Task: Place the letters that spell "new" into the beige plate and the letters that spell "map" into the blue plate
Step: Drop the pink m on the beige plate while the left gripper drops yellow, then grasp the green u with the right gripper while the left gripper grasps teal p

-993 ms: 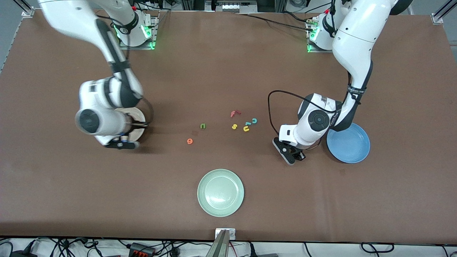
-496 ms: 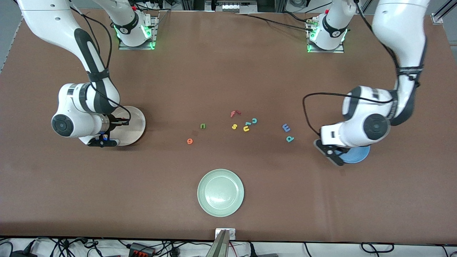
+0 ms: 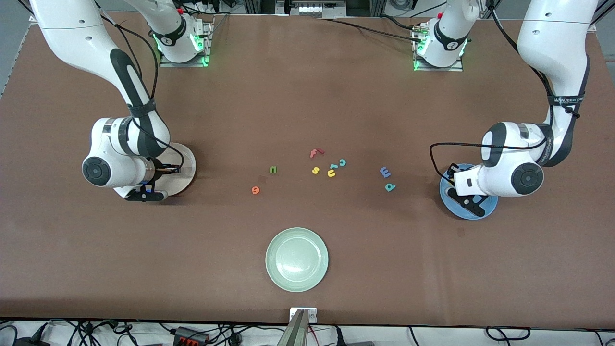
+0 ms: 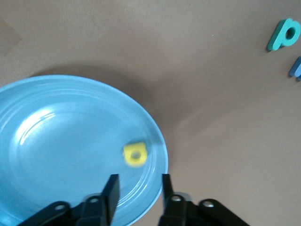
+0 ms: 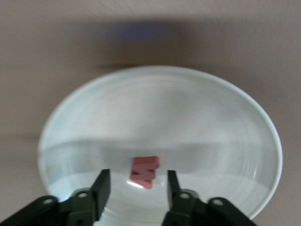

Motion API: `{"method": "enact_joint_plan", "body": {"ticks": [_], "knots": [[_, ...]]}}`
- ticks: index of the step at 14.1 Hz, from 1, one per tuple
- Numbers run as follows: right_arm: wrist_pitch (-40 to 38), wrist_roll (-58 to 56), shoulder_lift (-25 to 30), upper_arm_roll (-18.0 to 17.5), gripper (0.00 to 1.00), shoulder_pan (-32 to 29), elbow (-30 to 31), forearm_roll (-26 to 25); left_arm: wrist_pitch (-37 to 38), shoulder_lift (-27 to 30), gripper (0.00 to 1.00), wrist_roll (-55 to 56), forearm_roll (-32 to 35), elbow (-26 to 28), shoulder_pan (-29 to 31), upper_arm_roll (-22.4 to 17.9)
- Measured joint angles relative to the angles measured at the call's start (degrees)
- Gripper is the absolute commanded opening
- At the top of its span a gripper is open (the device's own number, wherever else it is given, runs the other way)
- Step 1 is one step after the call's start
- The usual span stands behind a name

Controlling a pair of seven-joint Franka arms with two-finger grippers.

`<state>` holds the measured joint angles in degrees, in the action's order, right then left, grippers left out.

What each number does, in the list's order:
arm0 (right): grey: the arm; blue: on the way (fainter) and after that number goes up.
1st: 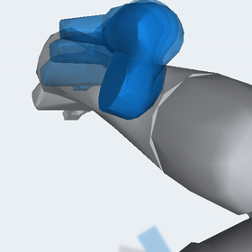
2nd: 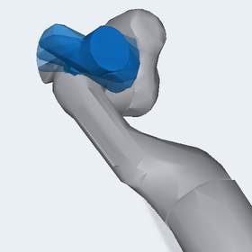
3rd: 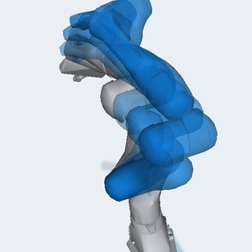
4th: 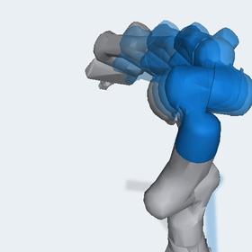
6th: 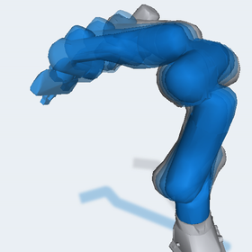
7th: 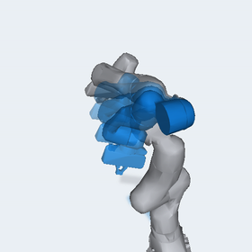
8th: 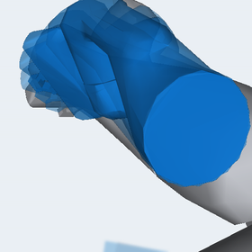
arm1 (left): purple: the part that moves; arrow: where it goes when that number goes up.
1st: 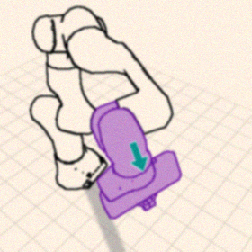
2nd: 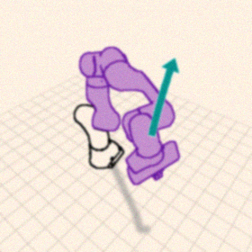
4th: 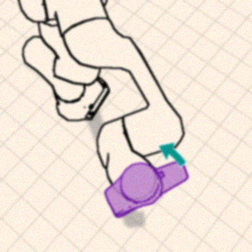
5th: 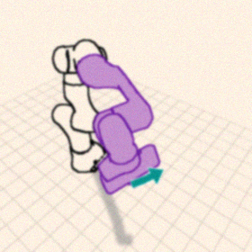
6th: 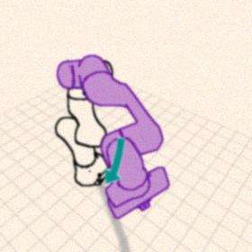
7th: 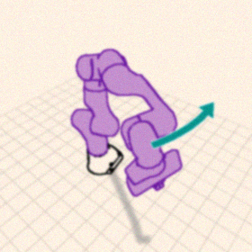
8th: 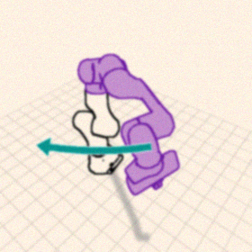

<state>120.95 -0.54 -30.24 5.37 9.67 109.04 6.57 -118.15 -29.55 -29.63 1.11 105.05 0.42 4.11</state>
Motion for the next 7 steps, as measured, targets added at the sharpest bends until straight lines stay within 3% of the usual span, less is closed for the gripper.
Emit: {"method": "enact_joint_plan", "body": {"ticks": [3, 7], "knots": [[-1.1, 0.5, 2.8, -0.5, 1.00, 4.0, -2.1, 0.4, 0.2, 1.4, 1.00, 5.0, 0.0, -0.3, -0.7, 1.8], [1.5, 6.7, 2.5, -0.9, 0.96, 13.2, -4.9, 1.1, 0.1, 2.0, 1.00, 20.3, 0.0, -1.4, -4.4, 7.2]]}}
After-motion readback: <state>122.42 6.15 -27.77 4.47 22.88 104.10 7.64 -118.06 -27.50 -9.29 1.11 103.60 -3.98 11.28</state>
